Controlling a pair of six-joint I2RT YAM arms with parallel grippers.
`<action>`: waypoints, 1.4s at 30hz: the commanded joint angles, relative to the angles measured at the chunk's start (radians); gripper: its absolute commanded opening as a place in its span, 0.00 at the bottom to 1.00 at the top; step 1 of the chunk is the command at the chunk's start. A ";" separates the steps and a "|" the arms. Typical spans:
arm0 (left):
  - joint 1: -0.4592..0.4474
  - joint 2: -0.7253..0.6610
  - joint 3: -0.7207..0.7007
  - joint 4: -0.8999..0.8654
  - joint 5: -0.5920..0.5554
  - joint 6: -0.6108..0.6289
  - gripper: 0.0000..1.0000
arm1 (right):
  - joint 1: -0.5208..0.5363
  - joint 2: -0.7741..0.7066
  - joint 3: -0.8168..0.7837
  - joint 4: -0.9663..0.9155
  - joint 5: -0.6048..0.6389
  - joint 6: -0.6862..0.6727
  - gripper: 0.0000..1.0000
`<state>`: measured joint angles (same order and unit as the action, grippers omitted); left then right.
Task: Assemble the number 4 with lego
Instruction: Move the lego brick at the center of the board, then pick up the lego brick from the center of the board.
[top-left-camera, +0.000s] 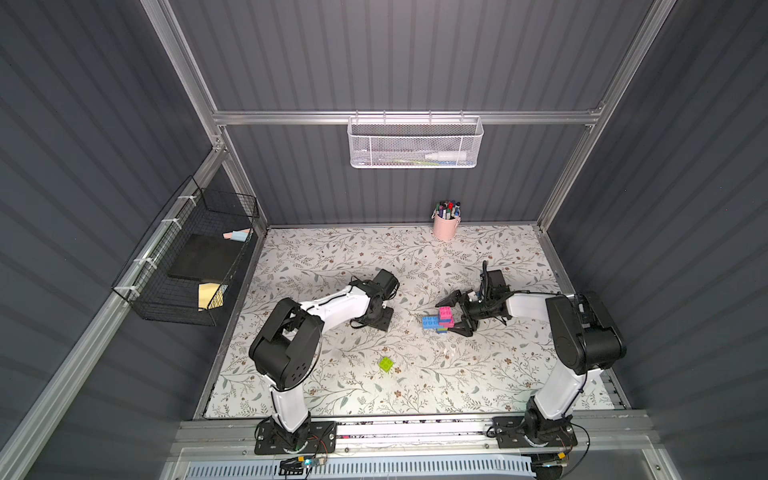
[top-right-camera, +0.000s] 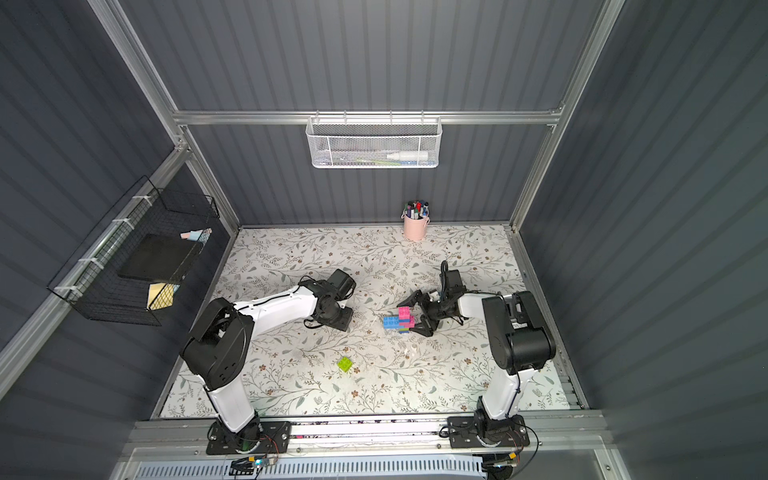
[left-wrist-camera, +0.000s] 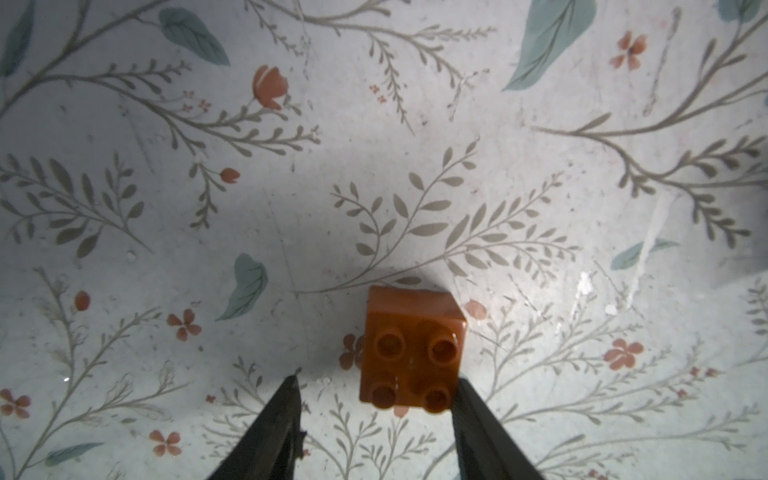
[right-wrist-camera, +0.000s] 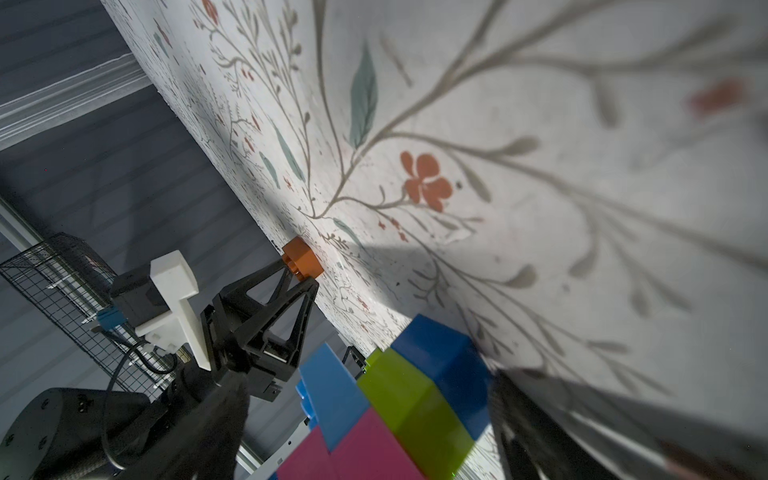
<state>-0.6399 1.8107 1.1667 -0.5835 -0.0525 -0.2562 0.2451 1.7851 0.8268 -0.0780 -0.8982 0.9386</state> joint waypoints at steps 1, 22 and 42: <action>-0.006 -0.032 0.001 -0.024 -0.005 -0.020 0.54 | 0.013 0.005 -0.040 -0.006 0.055 0.037 0.91; -0.005 0.008 0.040 -0.004 0.041 -0.005 0.49 | -0.064 -0.085 -0.015 -0.232 0.128 -0.131 0.94; -0.006 0.066 0.087 -0.007 0.052 0.032 0.36 | -0.129 -0.156 -0.032 -0.310 0.130 -0.187 0.95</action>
<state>-0.6399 1.8637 1.2263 -0.5777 -0.0067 -0.2440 0.1238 1.6440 0.8078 -0.3611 -0.7792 0.7601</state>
